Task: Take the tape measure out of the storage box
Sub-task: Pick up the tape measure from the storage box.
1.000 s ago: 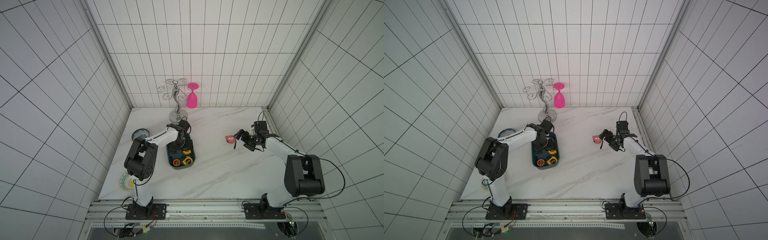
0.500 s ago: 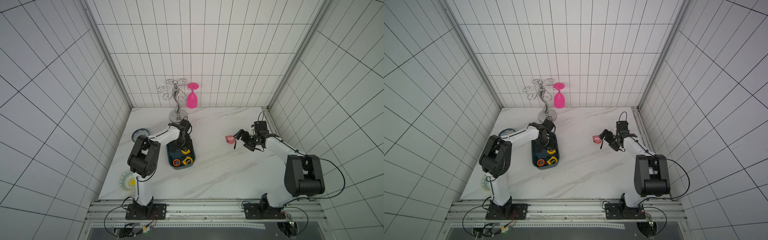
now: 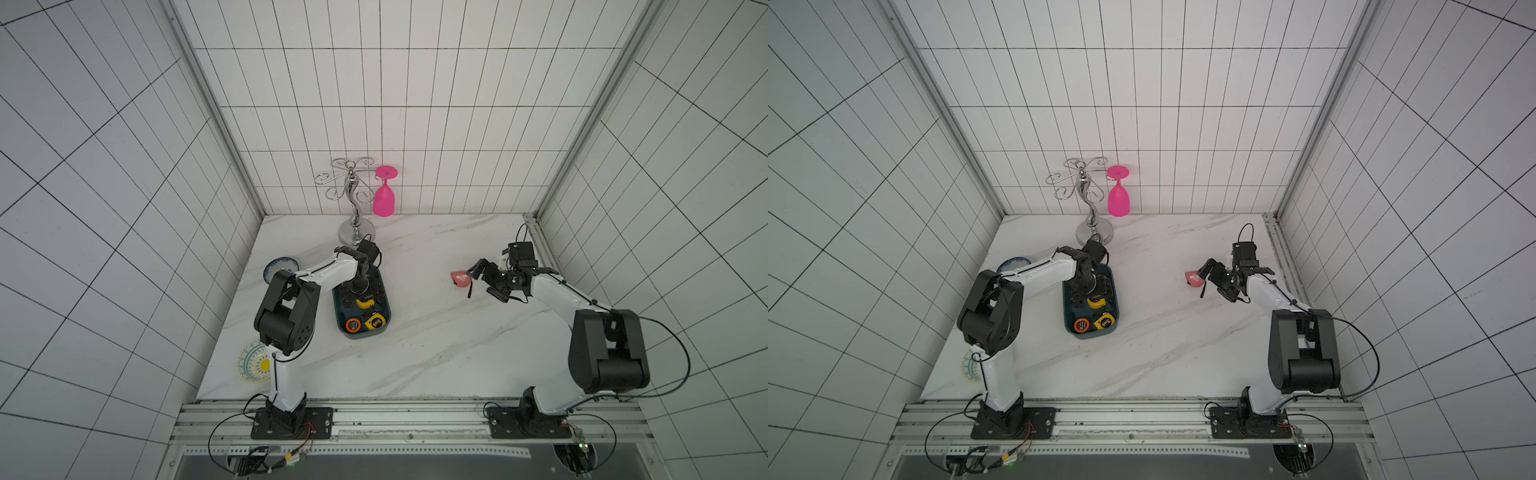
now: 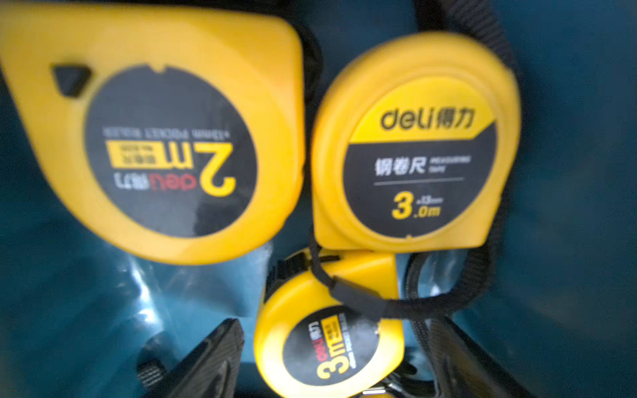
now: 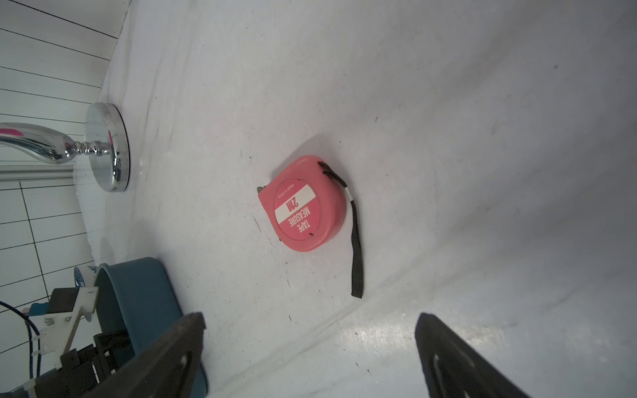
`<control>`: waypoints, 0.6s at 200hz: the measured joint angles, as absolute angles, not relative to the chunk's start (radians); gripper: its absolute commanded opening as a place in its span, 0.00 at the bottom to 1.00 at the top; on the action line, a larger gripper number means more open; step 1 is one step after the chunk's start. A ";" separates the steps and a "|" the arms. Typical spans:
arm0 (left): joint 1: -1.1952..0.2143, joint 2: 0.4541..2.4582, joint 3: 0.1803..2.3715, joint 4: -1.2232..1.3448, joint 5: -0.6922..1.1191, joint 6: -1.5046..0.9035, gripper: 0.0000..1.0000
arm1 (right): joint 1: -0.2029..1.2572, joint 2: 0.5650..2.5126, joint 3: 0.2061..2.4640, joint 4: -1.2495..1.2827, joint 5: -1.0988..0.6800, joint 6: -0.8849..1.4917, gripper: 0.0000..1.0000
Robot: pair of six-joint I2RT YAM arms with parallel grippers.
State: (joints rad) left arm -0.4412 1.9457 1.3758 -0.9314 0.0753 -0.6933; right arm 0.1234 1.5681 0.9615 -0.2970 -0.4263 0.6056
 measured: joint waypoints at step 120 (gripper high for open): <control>-0.411 1.942 1.357 -0.912 0.072 -0.725 0.42 | 0.121 1.568 0.962 -0.281 -0.441 0.606 0.99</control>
